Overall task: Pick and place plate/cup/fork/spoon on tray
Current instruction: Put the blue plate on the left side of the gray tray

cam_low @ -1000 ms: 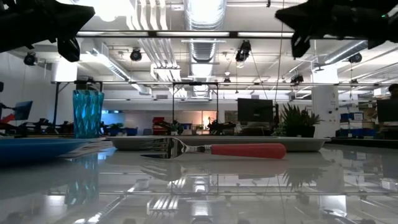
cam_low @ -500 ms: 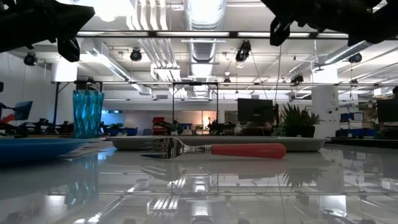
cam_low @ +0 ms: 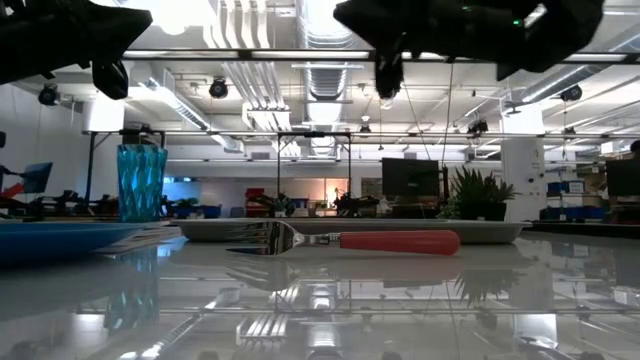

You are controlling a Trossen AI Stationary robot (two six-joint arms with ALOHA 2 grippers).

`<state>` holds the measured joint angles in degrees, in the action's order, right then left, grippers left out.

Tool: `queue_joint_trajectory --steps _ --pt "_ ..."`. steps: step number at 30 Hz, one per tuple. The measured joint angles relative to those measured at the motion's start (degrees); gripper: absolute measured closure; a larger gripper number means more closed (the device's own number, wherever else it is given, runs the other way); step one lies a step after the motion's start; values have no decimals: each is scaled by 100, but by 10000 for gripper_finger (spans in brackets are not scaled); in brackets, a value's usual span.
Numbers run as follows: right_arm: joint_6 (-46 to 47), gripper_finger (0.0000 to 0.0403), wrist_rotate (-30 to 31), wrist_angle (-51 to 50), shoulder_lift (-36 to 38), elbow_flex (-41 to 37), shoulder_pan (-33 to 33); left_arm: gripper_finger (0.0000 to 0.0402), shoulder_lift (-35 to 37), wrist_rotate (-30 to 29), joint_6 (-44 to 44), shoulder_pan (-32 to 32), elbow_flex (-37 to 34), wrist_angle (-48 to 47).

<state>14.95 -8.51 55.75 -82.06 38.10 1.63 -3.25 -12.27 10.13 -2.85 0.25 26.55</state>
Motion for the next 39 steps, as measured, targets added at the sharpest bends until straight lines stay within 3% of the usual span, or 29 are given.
queue_joint_trajectory --steps 13,19,24,31,39 --pt "99 394 -35 -2188 -1436 2089 -28 402 -10 5 40 0 -1 -9" --pt "93 394 -36 -3315 -2082 3175 -21 402 -4 31 1108 0 0 -9" --pt "104 394 -32 -3796 -2541 3770 137 402 -11 57 1202 -1 0 -9" --pt "166 394 596 -4744 -3154 4553 481 402 -2 177 1204 0 -1 -7" --pt "-152 394 917 -5984 -3822 5724 684 402 -4 179 1204 0 -2 -3"
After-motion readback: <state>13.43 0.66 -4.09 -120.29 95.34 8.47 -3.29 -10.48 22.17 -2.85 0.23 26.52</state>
